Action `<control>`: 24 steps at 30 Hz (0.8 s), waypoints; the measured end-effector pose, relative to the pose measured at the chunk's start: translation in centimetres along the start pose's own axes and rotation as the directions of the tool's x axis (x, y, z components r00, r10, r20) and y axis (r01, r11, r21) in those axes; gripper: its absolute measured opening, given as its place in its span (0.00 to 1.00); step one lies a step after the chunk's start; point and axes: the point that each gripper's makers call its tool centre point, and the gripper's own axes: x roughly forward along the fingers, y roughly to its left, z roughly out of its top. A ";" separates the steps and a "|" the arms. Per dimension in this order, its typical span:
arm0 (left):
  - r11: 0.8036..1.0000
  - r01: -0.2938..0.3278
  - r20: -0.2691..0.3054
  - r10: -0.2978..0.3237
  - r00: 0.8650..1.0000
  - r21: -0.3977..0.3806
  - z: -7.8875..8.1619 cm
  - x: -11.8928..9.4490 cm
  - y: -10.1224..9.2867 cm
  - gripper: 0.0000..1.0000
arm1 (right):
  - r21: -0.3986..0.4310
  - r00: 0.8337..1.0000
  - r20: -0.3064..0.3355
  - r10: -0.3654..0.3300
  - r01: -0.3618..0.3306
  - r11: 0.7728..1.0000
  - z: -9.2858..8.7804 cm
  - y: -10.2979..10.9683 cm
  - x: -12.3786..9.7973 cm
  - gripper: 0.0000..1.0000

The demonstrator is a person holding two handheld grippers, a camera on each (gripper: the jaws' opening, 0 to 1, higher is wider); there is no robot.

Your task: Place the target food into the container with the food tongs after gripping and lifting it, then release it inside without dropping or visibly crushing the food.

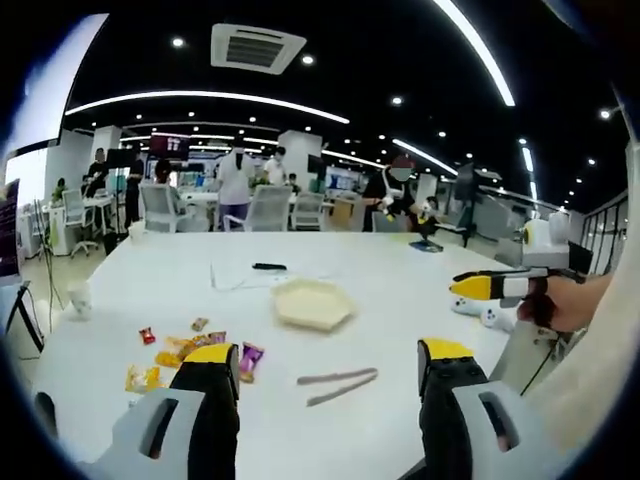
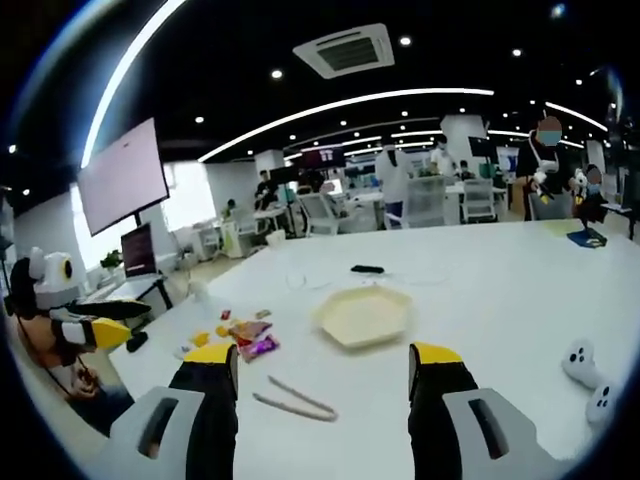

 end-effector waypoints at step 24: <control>0.998 0.057 -0.076 -0.056 0.996 0.018 -1.6 1.9 -1.3 0.67 | 0.033 1.000 -0.021 -0.003 0.003 0.999 -1.3 -0.1 -1.4 0.70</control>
